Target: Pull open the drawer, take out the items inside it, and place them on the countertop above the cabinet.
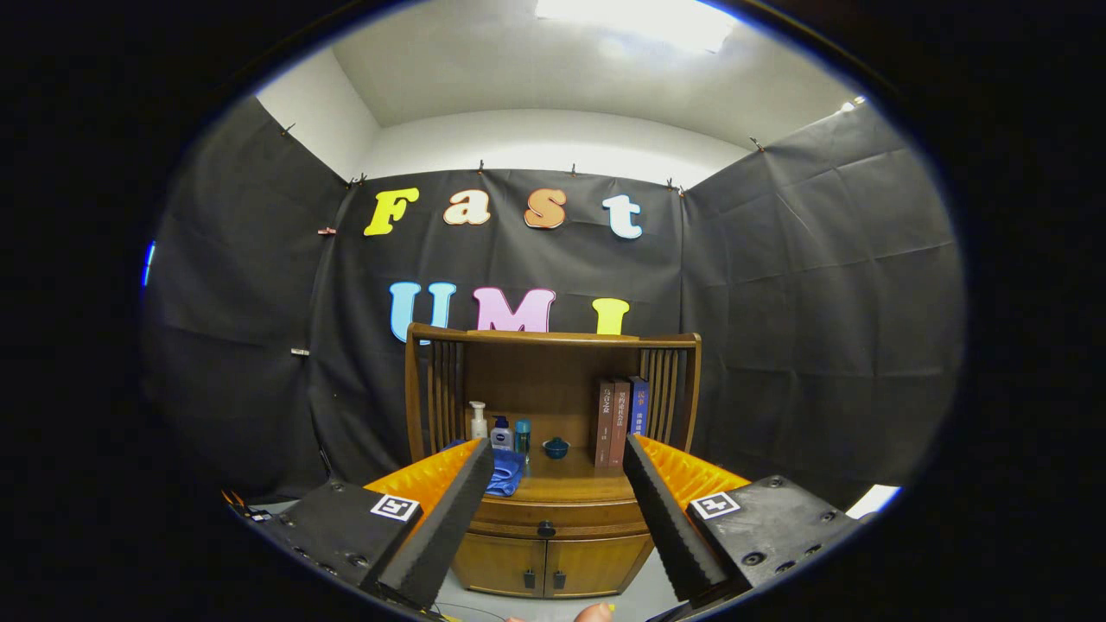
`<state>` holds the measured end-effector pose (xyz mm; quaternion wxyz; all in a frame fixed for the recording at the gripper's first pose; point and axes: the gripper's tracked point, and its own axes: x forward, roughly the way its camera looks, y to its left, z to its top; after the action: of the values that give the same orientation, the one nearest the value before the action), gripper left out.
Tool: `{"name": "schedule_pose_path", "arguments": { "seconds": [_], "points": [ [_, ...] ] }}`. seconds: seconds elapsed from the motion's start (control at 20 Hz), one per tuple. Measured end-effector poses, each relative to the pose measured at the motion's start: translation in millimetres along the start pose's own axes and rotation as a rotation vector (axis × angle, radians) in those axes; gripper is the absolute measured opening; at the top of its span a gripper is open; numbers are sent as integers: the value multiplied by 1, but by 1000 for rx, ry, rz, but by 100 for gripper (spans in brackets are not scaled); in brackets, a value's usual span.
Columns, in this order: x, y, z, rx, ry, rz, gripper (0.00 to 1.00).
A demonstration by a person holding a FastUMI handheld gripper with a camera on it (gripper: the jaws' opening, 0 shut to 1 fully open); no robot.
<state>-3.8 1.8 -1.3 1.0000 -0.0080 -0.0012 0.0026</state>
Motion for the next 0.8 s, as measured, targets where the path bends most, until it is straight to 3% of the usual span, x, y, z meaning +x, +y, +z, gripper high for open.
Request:
{"name": "schedule_pose_path", "arguments": {
  "seconds": [0.3,0.6,0.8],
  "points": [
    [10,-1,-5,0,-16,-2,98],
    [52,-7,-23,46,-27,-26,98],
    [99,-1,-73,62,1,-9,98]
  ]
}}
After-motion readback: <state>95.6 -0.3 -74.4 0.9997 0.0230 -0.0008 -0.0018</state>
